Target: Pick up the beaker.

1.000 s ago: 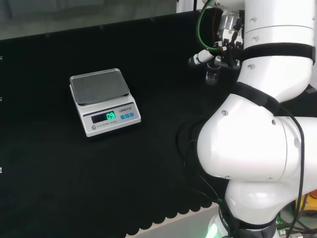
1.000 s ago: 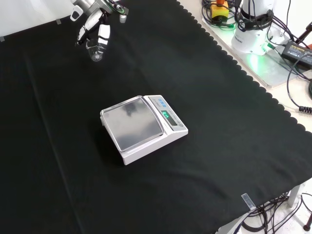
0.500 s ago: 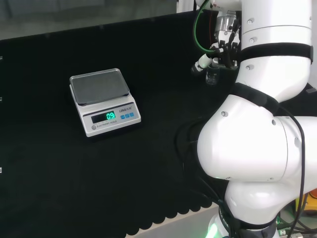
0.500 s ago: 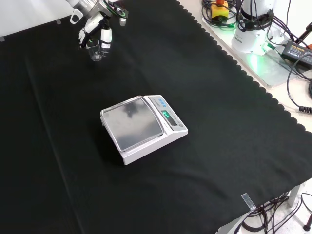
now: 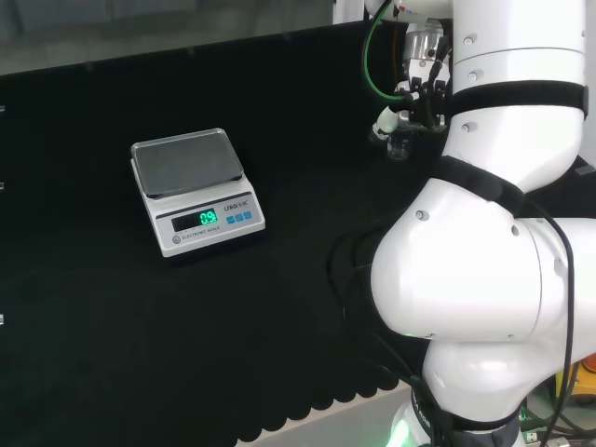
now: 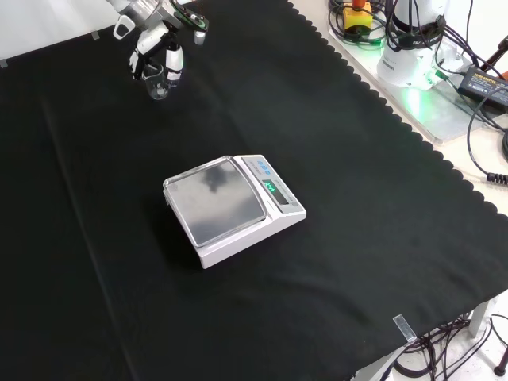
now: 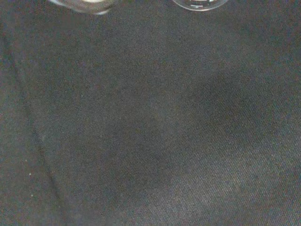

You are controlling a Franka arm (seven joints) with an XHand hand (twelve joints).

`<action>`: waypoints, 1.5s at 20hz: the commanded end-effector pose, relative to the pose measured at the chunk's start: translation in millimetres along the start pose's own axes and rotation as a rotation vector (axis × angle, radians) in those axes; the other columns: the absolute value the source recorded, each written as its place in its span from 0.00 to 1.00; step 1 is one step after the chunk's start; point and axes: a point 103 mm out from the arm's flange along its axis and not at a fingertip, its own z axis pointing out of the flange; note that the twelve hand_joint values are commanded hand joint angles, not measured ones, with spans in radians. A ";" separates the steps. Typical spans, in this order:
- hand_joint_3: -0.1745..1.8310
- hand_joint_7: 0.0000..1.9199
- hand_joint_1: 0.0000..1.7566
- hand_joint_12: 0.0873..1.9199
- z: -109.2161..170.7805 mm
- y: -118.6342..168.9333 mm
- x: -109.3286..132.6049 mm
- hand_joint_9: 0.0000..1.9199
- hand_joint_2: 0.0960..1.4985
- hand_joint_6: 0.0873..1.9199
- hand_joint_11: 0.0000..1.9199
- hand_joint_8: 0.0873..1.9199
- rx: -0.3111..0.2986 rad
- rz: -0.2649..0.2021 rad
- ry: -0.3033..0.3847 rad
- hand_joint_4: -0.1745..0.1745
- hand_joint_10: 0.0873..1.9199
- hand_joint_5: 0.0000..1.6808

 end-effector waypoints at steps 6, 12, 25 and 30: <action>0.44 0.25 0.60 0.54 0.7 2.4 3.3 0.37 0.46 0.31 0.46 0.41 -0.054 0.022 -0.023 0.10 0.31 0.34; 0.47 0.28 0.69 0.45 -3.5 0.4 4.2 0.47 0.47 0.39 0.56 0.42 -0.095 0.022 -0.021 0.04 0.25 0.35; 0.48 0.33 0.73 0.39 -55.7 -49.3 28.8 0.54 0.48 0.42 0.60 0.44 -0.078 -0.009 -0.142 0.01 0.23 0.39; 0.49 0.33 0.73 0.38 -78.8 -85.8 57.7 0.54 0.48 0.43 0.61 0.45 -0.111 -0.044 -0.169 0.01 0.24 0.39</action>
